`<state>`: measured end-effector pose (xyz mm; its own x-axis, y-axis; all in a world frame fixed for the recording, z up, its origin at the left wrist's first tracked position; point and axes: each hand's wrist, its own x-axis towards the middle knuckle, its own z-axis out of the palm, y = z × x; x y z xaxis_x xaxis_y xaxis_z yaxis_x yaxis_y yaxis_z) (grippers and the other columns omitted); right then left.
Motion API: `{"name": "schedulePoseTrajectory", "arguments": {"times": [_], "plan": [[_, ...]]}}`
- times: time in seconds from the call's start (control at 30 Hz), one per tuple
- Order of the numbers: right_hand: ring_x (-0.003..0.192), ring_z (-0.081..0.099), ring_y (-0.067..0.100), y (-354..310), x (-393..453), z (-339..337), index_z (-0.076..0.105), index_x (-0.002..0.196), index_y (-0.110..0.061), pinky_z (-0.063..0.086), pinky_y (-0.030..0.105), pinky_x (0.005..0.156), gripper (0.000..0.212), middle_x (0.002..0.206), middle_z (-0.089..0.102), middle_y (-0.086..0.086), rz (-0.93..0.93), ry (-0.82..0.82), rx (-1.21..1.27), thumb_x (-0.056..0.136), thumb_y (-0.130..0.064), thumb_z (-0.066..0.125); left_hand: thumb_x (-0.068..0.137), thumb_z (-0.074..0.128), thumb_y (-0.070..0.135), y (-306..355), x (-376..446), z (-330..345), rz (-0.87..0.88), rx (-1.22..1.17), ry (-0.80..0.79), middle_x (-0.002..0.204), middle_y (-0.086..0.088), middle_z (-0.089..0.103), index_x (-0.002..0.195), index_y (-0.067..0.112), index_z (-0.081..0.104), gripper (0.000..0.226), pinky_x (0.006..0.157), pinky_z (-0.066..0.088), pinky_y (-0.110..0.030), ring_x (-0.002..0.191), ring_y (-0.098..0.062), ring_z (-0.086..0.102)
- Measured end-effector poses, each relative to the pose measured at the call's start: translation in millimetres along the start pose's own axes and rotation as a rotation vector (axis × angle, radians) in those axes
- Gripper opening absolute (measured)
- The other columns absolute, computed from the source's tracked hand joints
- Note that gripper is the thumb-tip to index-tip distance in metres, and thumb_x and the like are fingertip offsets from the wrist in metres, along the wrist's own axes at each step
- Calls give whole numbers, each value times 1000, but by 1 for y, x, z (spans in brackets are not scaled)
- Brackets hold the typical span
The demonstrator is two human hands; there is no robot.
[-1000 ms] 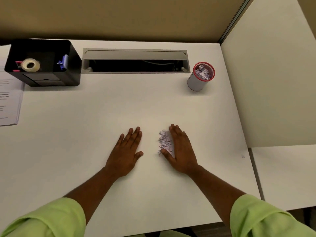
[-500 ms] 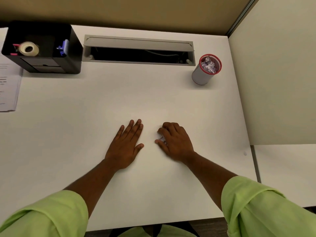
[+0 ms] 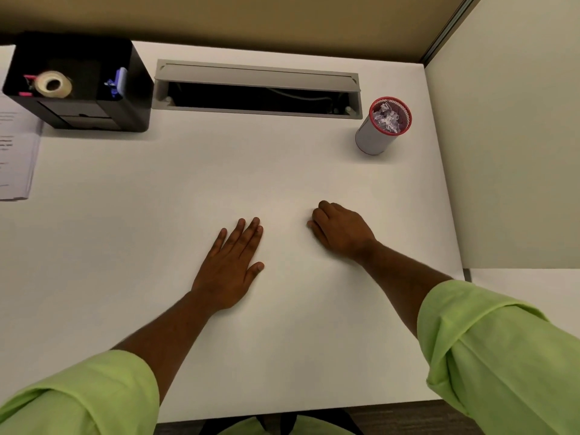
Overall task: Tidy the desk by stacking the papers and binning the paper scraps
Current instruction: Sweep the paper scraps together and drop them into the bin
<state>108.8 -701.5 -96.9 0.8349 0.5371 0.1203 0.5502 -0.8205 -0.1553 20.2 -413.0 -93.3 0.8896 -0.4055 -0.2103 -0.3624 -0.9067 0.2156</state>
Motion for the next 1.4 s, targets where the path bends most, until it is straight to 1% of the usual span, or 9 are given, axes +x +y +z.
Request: {"name": "schedulePoseTrajectory", "arguments": {"times": [0.33,0.63,0.7,0.8,0.93,1.0,1.1,1.2,1.4], "plan": [[47,51,33,-3,8,2,54,68,-10,29,28,42,33,65,51,8,94,77,-13,96,-27,49,103,26,48,0,0,1,-10,5,7,165,4,-9,157,19,-1,67,122,11,-44,151,-17,-8],[42,48,29,-35,-12,16,52,60,-15,30,27,42,36,55,49,5,84,134,43,94,-26,53,102,29,49,1,1,0,-19,15,5,165,3,-8,157,19,0,69,122,12,-44,151,-17,-7],[44,46,25,-41,-8,7,46,57,-19,32,28,47,38,53,47,1,292,114,224,94,-28,52,102,26,50,1,1,-1,-16,17,-1,165,3,-9,157,19,-1,69,122,12,-44,151,-17,-8],[50,31,15,-40,2,-15,33,57,-21,26,32,52,44,54,31,-1,901,191,757,95,-23,56,102,22,52,2,1,-3,-16,2,-16,164,4,-12,157,19,-4,69,121,9,-44,151,-17,-11],[40,32,15,-28,-5,-33,48,65,-13,23,19,40,33,50,40,2,1464,460,1551,97,-13,54,101,26,51,8,2,-2,-37,-78,2,164,4,-11,157,18,-1,71,122,4,-41,151,-16,-11],[38,35,11,-20,-20,-37,53,77,-15,19,17,34,23,52,42,-1,1518,570,1796,100,-12,52,100,35,49,15,6,0,-59,-132,40,165,2,-1,157,17,8,70,122,5,-37,152,-15,-6],[37,33,8,-7,-38,-40,46,71,-20,18,18,30,28,53,41,-6,1540,605,2045,99,-17,52,97,49,43,35,19,-1,-50,-181,111,158,2,30,151,17,33,62,119,22,-36,148,-17,20],[36,32,7,1,-48,-44,42,69,-21,17,18,29,31,51,39,-7,1554,547,2071,98,-18,51,89,65,37,65,40,-9,-40,-267,135,133,0,52,138,16,51,54,99,46,-38,122,-20,48],[36,33,8,1,-53,-47,50,80,-19,18,17,30,22,54,39,-6,1566,508,1994,102,-17,49,84,73,21,112,77,-13,-45,-368,161,105,-5,59,116,8,66,35,69,55,-37,96,-24,56]]}}
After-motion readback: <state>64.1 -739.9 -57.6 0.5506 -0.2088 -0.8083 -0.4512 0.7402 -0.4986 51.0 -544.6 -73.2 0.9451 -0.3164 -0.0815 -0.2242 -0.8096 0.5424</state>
